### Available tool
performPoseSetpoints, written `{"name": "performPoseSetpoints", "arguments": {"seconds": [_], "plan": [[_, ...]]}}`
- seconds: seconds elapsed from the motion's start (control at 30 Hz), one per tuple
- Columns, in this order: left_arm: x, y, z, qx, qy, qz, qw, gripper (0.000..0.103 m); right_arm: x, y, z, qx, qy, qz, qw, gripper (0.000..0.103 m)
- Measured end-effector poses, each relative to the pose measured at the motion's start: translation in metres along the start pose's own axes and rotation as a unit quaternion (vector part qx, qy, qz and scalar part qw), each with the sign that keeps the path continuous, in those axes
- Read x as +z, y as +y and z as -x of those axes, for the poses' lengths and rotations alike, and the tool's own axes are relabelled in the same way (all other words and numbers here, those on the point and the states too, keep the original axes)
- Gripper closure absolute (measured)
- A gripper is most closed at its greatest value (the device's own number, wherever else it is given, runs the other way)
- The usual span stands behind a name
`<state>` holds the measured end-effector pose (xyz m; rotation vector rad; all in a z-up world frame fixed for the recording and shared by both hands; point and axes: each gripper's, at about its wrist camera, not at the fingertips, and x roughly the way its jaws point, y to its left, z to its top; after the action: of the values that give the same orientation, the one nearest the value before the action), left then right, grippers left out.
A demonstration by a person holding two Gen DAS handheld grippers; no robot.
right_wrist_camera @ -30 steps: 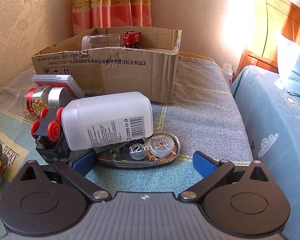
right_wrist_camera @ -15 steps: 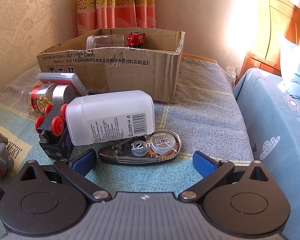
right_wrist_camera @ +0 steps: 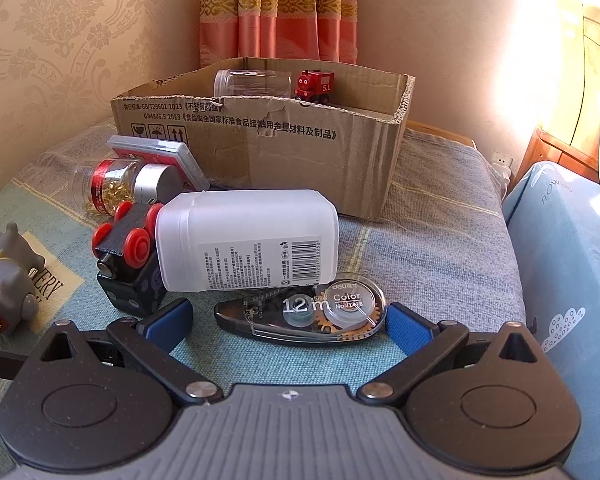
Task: Organize rigid objects
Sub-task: 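Grasp the grey rubber toy animal with the left tool while the right tool grasps the tape dispenser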
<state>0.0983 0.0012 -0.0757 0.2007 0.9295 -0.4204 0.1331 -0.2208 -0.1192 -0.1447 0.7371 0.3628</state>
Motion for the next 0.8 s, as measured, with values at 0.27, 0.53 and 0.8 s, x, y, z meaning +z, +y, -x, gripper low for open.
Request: {"name": "performPoseSetpoints", "arguments": {"seconds": [0.27,0.53,0.8], "plan": [[-0.003,-0.001,0.003,0.006,-0.007,-0.007,0.9999,0.001,0.006,-0.01,-0.004,0.033,0.008,0.031,0.999,0.0],[-0.004,-0.002,0.007,0.016,-0.015,-0.033,0.9992,0.004,0.008,-0.012,-0.004,0.04,0.013,0.037,0.998,0.0],[-0.001,0.005,0.007,0.017,-0.02,-0.039,0.9989,0.013,0.006,-0.012,0.002,0.036,0.015,0.035,0.999,0.01]]}}
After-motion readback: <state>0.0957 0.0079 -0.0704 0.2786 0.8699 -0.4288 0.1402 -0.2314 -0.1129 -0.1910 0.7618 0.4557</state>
